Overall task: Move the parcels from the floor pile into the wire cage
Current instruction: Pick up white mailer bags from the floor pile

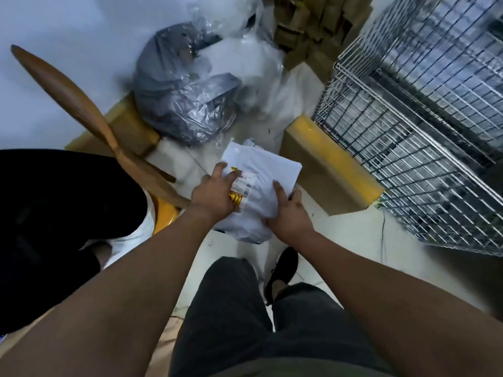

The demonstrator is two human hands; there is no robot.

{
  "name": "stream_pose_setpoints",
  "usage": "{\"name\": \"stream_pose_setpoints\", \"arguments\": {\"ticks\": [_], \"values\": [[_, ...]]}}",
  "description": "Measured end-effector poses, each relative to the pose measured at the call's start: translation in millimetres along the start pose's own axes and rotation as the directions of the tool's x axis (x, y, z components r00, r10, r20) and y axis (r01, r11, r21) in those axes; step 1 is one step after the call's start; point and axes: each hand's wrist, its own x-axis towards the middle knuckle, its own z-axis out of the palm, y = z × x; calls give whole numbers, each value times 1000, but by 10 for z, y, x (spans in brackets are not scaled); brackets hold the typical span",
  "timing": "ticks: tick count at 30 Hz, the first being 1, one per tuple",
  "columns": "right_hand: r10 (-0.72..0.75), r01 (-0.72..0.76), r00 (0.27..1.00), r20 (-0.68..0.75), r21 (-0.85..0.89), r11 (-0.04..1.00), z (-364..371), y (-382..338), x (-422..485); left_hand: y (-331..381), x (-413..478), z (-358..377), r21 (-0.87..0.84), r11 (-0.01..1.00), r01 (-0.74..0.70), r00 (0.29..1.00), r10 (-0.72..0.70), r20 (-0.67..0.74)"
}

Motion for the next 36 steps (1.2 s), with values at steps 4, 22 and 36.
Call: {"name": "stream_pose_setpoints", "arguments": {"ticks": [4, 22, 36], "values": [[46, -47, 998, 52, 21, 999, 86, -56, 497, -153, 535, 53, 21, 999, -40, 999, 39, 30], [-143, 190, 930, 339, -110, 976, 1608, 797, 3976, -829, 2877, 2817, -393, 745, 539, 831, -547, 101], [-169, 312, 886, 433, -286, 906, 3116, 1398, 5812, -1376, 4207, 4775, -534, 533, 656, 711, -674, 201]]}}
